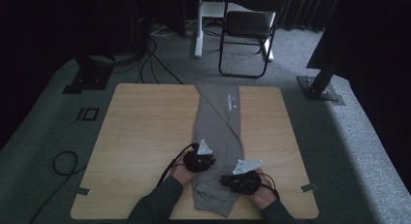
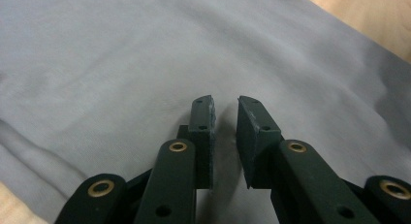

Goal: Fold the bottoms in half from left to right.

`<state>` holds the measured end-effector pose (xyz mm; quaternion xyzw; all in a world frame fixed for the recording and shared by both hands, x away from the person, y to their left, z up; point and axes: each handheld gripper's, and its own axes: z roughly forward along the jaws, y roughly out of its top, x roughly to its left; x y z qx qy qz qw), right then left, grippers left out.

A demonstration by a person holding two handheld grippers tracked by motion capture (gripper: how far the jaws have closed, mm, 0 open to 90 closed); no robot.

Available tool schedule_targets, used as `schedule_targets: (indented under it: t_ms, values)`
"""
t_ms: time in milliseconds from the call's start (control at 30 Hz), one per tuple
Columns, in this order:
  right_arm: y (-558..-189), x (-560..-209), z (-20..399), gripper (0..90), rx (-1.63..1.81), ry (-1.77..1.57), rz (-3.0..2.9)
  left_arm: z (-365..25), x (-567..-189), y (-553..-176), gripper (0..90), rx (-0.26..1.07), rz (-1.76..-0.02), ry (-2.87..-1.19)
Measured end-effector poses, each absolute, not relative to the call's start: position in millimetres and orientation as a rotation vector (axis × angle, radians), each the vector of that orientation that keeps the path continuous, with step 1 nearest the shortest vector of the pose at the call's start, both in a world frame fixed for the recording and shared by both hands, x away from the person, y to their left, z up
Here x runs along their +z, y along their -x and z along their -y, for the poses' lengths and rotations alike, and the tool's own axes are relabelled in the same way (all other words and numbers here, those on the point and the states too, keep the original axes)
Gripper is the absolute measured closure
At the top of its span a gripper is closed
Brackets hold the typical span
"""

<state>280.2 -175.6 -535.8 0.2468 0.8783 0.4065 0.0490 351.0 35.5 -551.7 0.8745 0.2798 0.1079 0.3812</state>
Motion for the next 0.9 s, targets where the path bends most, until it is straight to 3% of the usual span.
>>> schedule_targets:
  t_ms: [333, 900]
  values:
    - [-287.5, -544.7, 157.7, 79.2, 1.118, -0.745, -2.684, -32.7, -554.3, -375.2, 78.6, 0.301, -0.792, -2.179]
    - [-254.2, -535.4, 153.2, 76.6, 1.281, -0.56, -2.83, -33.6, -554.5, -374.0, 74.1, 0.303, -0.79, -2.178]
